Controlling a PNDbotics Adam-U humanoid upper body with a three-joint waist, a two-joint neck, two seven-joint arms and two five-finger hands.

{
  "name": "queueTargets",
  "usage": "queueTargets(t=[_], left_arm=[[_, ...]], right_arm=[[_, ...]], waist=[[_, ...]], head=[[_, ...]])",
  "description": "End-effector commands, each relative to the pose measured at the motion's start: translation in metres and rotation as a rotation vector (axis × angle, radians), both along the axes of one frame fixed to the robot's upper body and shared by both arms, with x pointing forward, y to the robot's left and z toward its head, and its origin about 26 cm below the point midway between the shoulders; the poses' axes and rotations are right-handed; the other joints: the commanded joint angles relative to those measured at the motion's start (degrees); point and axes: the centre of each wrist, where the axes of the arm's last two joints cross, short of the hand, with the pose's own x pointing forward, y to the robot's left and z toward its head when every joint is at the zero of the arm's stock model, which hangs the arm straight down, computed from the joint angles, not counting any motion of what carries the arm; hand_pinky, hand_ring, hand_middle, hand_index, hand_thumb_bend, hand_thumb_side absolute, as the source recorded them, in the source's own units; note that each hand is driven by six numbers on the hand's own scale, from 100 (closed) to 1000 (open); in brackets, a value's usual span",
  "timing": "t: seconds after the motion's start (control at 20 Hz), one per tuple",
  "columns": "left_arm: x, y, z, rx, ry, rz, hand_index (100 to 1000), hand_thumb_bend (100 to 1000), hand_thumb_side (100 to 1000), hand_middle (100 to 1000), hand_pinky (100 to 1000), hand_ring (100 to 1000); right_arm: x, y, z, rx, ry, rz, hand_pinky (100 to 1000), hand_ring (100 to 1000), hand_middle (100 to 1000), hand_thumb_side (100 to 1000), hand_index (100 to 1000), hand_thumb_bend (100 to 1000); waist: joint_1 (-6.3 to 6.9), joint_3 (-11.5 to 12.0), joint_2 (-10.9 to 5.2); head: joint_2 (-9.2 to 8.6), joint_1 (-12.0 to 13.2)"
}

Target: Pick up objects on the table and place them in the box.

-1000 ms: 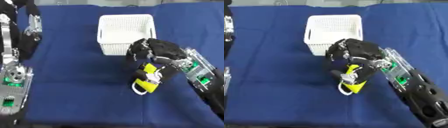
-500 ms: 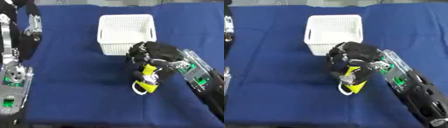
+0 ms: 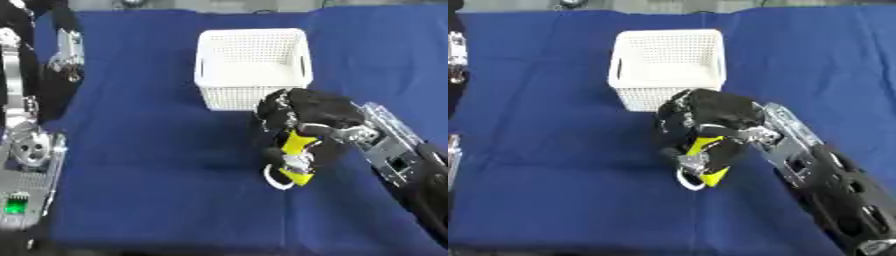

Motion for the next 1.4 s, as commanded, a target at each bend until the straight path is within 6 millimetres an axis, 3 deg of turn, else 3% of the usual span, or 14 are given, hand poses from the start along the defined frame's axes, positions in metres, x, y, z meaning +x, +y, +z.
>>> queueTargets(t=[0.05, 0.9, 1.4], left_arm=[[-0.001, 0.001, 0.007, 0.012, -0.029, -0.003, 823, 100, 704, 773, 899, 751], [-0.002, 0.002, 0.007, 0.012, -0.027, 0.003, 822, 100, 705, 773, 899, 751], [-0.002, 0.001, 0.007, 0.011, -0.027, 0.002, 823, 100, 704, 773, 900, 751]], right_arm=[[0.0, 0.0, 0.006, -0.183, -0.109, 0.182, 585, 501, 509, 1000, 655, 178], [0.01, -0.019, -0.005, -0.269, -0.163, 0.053, 585, 518, 527, 1000, 634, 150], [0.01, -0.013, -0.01, -0.297, -0.184, 0.051, 595, 523, 530, 1000, 630, 100]], waist=[[-0.03, 0.1, -0.66], [-0.14, -0.3, -0.93], [-0.05, -0.2, -0.74]], head=[[-0.18, -0.6], [-0.18, -0.4], [-0.18, -0.6]])
